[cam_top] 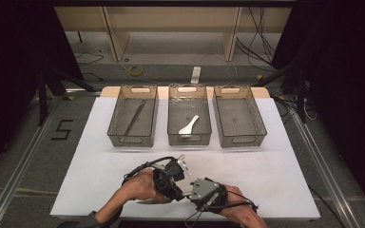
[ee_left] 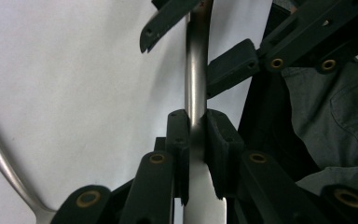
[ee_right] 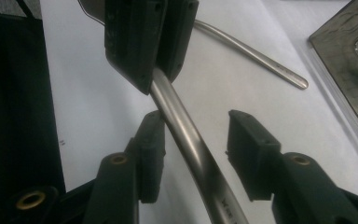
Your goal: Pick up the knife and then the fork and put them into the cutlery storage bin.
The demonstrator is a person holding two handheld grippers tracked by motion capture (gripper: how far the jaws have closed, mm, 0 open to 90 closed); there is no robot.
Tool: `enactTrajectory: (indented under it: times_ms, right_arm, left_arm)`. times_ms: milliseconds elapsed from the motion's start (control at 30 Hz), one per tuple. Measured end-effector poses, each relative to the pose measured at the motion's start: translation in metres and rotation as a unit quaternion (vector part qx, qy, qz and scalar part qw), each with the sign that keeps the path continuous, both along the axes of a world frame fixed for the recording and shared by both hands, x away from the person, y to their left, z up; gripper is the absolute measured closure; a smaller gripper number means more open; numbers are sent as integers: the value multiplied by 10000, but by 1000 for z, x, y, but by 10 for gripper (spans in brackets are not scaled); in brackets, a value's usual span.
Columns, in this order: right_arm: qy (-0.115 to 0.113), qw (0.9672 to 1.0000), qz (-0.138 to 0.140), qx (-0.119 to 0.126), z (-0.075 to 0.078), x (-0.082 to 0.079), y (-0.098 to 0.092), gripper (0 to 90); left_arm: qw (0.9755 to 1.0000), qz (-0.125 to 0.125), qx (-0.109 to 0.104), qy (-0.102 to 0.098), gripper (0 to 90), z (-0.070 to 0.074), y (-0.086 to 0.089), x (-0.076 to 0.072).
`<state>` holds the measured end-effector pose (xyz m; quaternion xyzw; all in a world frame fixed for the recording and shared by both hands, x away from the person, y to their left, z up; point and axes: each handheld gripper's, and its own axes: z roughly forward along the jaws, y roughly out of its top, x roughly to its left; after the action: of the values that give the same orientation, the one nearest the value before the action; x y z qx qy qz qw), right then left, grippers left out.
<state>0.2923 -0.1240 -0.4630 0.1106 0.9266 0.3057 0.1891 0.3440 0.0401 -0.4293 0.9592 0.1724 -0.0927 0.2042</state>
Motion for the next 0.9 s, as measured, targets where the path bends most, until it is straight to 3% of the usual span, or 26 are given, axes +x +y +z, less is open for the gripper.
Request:
enactTrajectory:
  times_ms: [300,500,633,767,900]
  right_arm:
    - [26,9997,198,-158,-1,-1,1,685]
    - [7,9975,597,-383,-2,-4,2,742]
    - [206,9947,865,-510,-4,-8,6,790]
    - [269,9934,1012,-463,-3,-9,5,817]
    - [190,9932,1034,-506,-1,-9,5,832]
  left_arm:
    - [10000,-50,14,67,794,0,-1,-1]
    - [9994,-230,80,256,791,-3,-2,-2]
    - [9988,-362,102,300,786,-2,-2,-2]
    - [9988,-331,51,348,772,-1,0,-2]
    - [9990,-329,70,293,749,-2,-1,-2]
